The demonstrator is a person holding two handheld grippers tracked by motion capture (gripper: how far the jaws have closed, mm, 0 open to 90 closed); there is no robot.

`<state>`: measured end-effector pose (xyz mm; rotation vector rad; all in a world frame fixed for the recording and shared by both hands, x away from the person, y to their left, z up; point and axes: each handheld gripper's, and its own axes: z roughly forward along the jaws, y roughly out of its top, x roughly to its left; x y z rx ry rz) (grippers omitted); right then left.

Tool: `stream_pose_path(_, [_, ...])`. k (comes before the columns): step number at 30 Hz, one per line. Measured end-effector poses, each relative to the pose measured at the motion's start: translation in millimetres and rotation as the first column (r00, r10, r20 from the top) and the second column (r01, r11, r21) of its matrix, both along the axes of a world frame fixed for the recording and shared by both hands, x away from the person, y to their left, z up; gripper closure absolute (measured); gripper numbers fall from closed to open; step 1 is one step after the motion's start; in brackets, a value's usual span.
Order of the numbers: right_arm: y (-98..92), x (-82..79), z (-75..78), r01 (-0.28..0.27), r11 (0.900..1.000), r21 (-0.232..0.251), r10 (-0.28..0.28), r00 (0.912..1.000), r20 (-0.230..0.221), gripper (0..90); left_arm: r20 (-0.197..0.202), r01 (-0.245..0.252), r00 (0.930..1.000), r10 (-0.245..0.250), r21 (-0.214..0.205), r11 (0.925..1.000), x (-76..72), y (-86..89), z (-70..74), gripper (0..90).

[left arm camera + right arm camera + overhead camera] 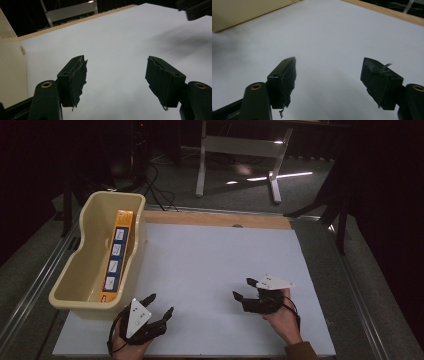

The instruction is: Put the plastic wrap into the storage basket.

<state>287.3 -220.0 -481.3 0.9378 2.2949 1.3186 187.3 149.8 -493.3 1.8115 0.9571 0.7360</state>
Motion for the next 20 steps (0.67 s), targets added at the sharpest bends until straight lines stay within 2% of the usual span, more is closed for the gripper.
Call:
stream_pose_path(2, [-8.8,-4.4,-2.8,0.001,0.9998,0.022,-0.001,1.0,-0.007,22.8,0.0,0.002,1.0,-0.002,-0.002,1.0,0.9,-0.3,-0.2,32.5])
stream_pose_path(5, [-21.6,-11.4,-6.9,0.007,0.9995,0.03,-0.007,1.0,0.002,18.7,-0.004,0.007,1.0,-0.007,0.0,1.0,1.4,-0.4,-0.1,32.1])
stream_pose_path(8, [-31.5,-17.7,-6.5,0.018,0.9968,0.078,-0.017,0.9998,-0.009,17.1,-0.007,0.01,0.9999,-0.01,0.001,0.9999,0.9,-0.9,-0.5,31.8])
stream_pose_path(11, [-34.3,-22.6,-4.9,0.02,0.9972,0.072,-0.02,0.9997,0.011,16.3,-0.017,0.014,0.9998,-0.013,0.001,0.9999,1.6,-2.0,-1.6,31.5])
stream_pose_path(12, [-36.0,-28.0,-4.3,0.014,0.9978,0.065,-0.016,0.9993,0.035,15.3,-0.02,0.015,0.9997,-0.015,0.001,0.9999,2.0,-2.5,-2.0,31.2])
stream_pose_path(15, [-37.4,-33.5,-6.1,0.004,0.9987,0.051,-0.006,0.9987,0.05,15.2,-0.023,0.019,0.9996,-0.019,0.001,0.9998,2.1,-3.8,-2.8,30.7])
stream_pose_path(17, [-37.7,-35.4,-8.1,-0.003,0.9996,0.027,0.001,0.9976,0.07,15.4,-0.028,0.022,0.9994,-0.022,0.005,0.9997,2.5,-4.5,-3.4,30.7])
stream_pose_path(20, [-36.9,-34.0,-10.1,-0.012,0.9995,0.03,0.009,0.9959,0.091,15.7,-0.039,0.024,0.999,-0.023,0.01,0.9997,4.3,-6.3,-5.4,30.4])
